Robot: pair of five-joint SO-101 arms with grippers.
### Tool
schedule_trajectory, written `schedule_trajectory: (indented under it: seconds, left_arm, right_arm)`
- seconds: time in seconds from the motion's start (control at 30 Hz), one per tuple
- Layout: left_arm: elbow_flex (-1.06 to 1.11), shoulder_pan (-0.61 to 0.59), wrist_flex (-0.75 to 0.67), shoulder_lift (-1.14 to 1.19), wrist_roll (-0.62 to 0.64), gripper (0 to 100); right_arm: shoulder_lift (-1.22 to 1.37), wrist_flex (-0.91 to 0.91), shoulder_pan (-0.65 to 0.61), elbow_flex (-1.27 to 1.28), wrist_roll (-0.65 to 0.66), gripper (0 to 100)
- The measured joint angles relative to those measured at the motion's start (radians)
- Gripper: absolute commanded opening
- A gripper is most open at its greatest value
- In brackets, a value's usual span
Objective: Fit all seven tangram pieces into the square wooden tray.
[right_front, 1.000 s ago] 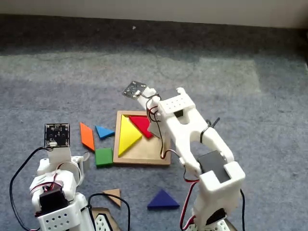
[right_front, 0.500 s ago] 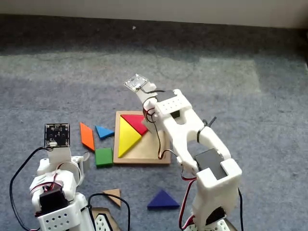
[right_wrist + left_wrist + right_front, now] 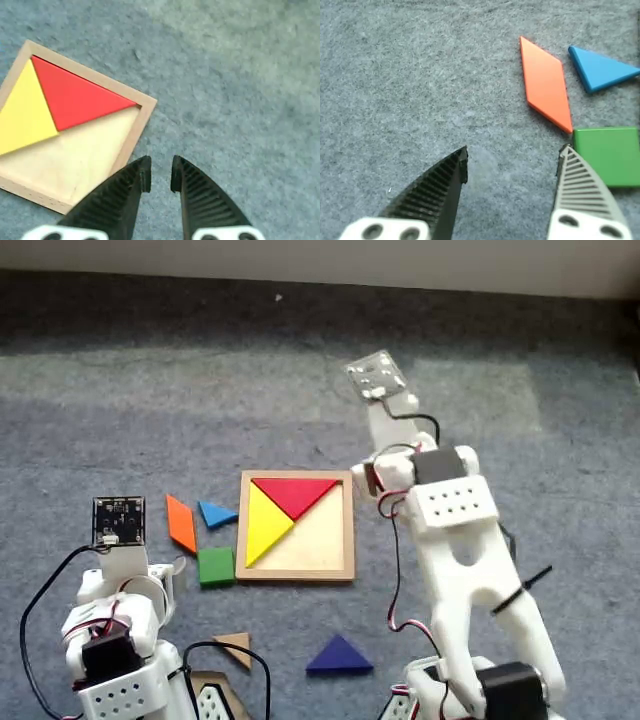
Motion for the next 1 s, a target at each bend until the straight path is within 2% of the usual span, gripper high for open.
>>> schedule_trajectory:
  seconds: [0.13, 0.3, 0.57, 0.87, 1.0]
  left_arm:
    - [0.0, 0.0, 0.0, 0.0, 0.0, 29]
    - [0.0, 0.0, 0.0, 0.0, 0.0, 29]
    - [-0.002, 0.0, 0.0, 0.0, 0.0, 29]
    - [-0.135, 0.0, 0.005, 0.002, 0.0, 30]
    - [-0.221, 0.0, 0.051, 0.002, 0.0, 31]
  right_arm:
    - [-0.173, 0.0, 0.121, 0.19, 0.0, 7.7]
    - [-0.338, -0.018, 0.196, 0.387, -0.005, 7.7]
    - [-0.466, -0.29, 0.258, 0.738, -0.107, 7.7]
    - [-0.506, -0.364, 0.258, 0.784, -0.115, 7.7]
    - [-0.508, -0.374, 0.275, 0.786, -0.115, 7.7]
